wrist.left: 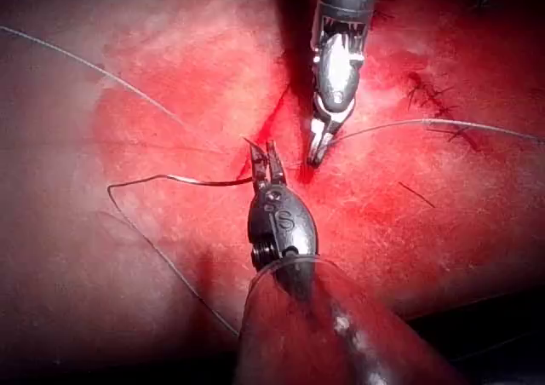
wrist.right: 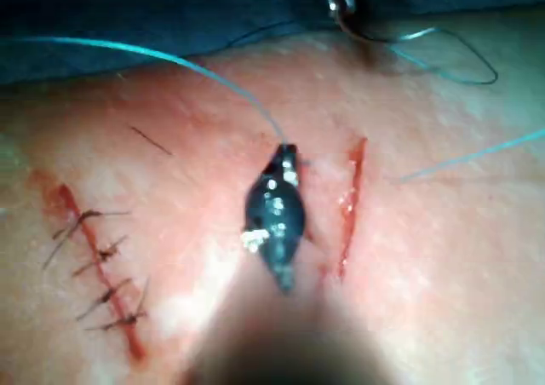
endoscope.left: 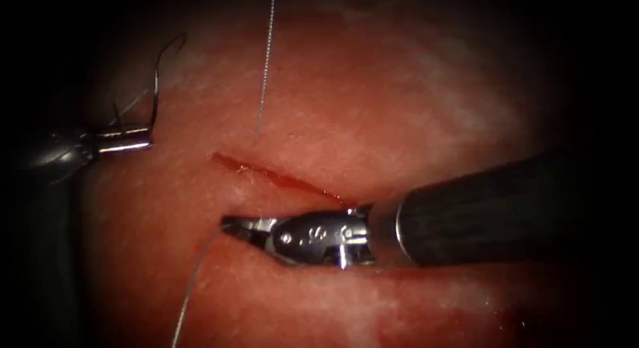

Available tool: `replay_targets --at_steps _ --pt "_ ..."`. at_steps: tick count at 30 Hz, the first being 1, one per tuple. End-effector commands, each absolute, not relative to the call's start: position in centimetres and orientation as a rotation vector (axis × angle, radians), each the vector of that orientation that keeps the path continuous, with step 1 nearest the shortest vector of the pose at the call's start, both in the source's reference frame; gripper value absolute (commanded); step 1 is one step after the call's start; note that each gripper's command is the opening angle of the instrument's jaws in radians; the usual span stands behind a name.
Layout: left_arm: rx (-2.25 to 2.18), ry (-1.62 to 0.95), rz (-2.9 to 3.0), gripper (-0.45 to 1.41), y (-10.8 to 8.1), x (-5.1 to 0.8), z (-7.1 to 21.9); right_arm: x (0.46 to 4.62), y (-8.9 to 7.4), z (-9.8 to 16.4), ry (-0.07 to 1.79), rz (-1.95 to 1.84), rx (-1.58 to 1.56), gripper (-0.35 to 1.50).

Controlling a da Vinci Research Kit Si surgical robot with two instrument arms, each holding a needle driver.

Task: Wound Closure

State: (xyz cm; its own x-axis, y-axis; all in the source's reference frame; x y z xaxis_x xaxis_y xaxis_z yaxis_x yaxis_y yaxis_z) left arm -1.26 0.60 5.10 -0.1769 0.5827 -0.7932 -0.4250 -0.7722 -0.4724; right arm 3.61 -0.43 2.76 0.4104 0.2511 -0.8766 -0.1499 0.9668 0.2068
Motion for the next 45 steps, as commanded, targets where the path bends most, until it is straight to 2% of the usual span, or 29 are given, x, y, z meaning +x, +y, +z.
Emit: replay_targets --at_steps 1,13,14,15,18,19,23,29,38,39,41,43,44,45 --pt "-1.437 -0.194 1.996 -0.45 0.5 -1.31 5.1 3.65 -0.7 2.6 1.133 0.253 0.114 -0.35" --pt "-1.440 -0.196 1.996 -0.45 0.5 -1.32 5.1 3.83 -1.2 1.7 1.180 0.231 0.158 -0.35" --pt "-1.440 -0.196 1.996 -0.45 0.5 -1.32 5.1 3.83 -1.2 1.7 1.188 0.226 0.148 -0.13" --pt "-1.440 -0.196 1.996 -0.45 0.5 -1.32 5.1 3.83 -1.1 1.7 1.197 0.221 0.140 0.21" --pt "-1.440 -0.196 1.996 -0.45 0.5 -1.32 5.1 3.79 -1.1 1.7 1.188 0.231 0.094 0.86" --pt "-1.440 -0.196 1.996 -0.45 0.5 -1.32 5.1 3.78 -1.0 1.8 1.184 0.235 0.090 0.96" --pt "-1.440 -0.196 1.996 -0.45 0.5 -1.31 5.1 3.65 -0.8 2.1 1.167 0.248 0.074 1.05" --pt "-1.441 -0.196 1.996 -0.45 0.5 -1.31 5.1 3.57 -0.6 2.5 1.145 0.262 0.046 1.05" --pt "-1.441 -0.195 1.996 -0.45 0.5 -1.31 5.2 3.74 -0.4 3.0 1.119 0.276 0.000 1.03" --pt "-1.441 -0.195 1.996 -0.45 0.5 -1.31 5.2 3.76 -0.3 3.1 1.121 0.275 0.001 0.98" --pt "-1.441 -0.195 1.997 -0.45 0.5 -1.31 5.2 3.79 -0.3 3.2 1.127 0.272 0.001 0.74" --pt "-1.441 -0.195 1.997 -0.45 0.5 -1.31 5.2 3.82 -0.3 3.2 1.124 0.284 0.003 0.63" --pt "-1.441 -0.195 1.997 -0.45 0.5 -1.31 5.2 3.84 -0.3 3.2 1.123 0.287 0.007 0.49" --pt "-1.441 -0.195 1.997 -0.45 0.5 -1.31 5.2 3.84 -0.3 3.2 1.123 0.286 0.019 0.20"
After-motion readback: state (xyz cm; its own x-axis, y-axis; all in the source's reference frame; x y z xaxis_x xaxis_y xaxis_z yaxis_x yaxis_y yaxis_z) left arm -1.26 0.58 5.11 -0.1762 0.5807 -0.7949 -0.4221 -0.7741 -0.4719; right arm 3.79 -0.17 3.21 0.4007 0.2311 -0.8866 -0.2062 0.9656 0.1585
